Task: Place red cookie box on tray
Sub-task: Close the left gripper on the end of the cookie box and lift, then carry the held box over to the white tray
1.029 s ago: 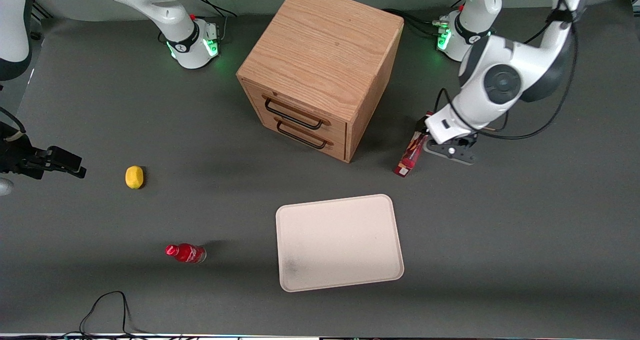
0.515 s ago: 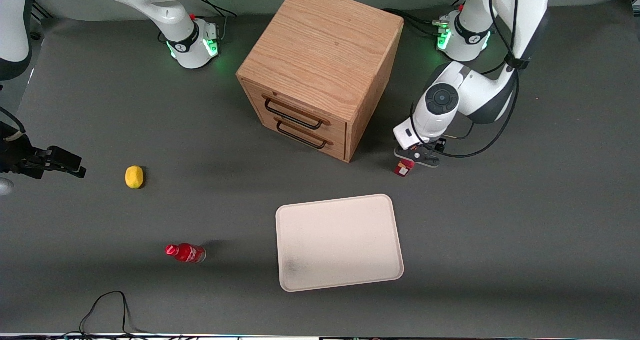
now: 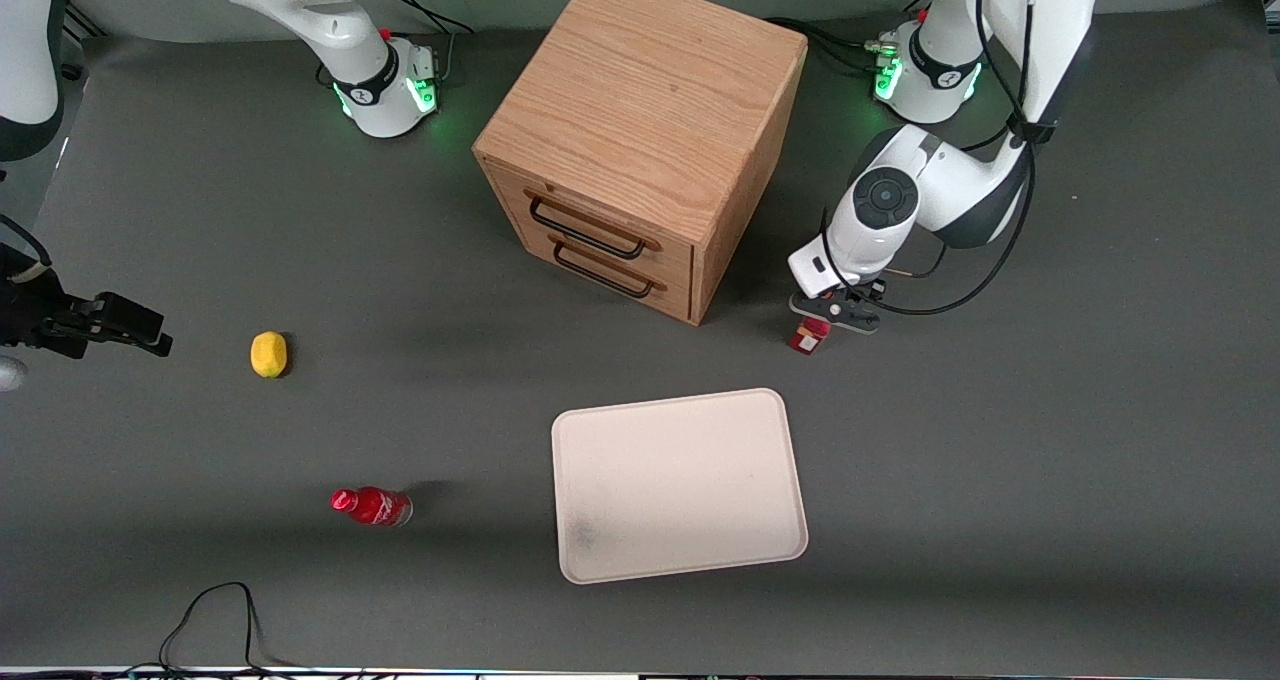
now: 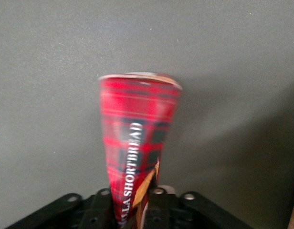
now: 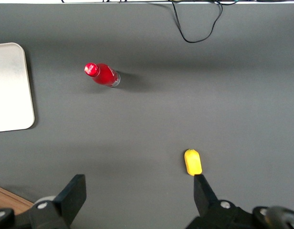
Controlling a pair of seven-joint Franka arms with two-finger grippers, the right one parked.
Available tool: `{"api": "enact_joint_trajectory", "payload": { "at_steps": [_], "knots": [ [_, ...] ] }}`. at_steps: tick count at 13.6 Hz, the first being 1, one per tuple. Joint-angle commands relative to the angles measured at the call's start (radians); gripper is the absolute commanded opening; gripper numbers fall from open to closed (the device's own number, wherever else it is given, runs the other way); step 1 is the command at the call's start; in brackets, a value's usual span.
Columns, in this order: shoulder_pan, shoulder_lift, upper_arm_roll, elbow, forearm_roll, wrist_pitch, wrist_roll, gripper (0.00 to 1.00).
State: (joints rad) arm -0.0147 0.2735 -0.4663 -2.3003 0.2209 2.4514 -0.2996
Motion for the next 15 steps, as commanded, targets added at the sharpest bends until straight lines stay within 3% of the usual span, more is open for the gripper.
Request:
{"api": "enact_joint_trajectory", "payload": {
  "at_steps": [1, 2, 5, 7, 9, 12, 15],
  "knots": [
    [0.015, -0.043, 0.001, 0.036, 0.003, -0.069, -0.012, 0.00],
    [0.018, -0.045, 0.000, 0.100, -0.001, -0.163, -0.012, 0.00],
    [0.016, -0.016, 0.001, 0.376, -0.109, -0.414, 0.025, 0.00],
    [0.016, 0.060, 0.011, 0.593, -0.187, -0.518, 0.054, 0.00],
    [0.009, 0.191, 0.011, 0.840, -0.199, -0.624, 0.048, 0.00],
    [-0.063, 0.430, 0.047, 1.181, -0.190, -0.646, 0.008, 0.00],
    [-0.160, 0.581, 0.155, 1.338, -0.190, -0.560, 0.001, 0.00]
  ]
}}
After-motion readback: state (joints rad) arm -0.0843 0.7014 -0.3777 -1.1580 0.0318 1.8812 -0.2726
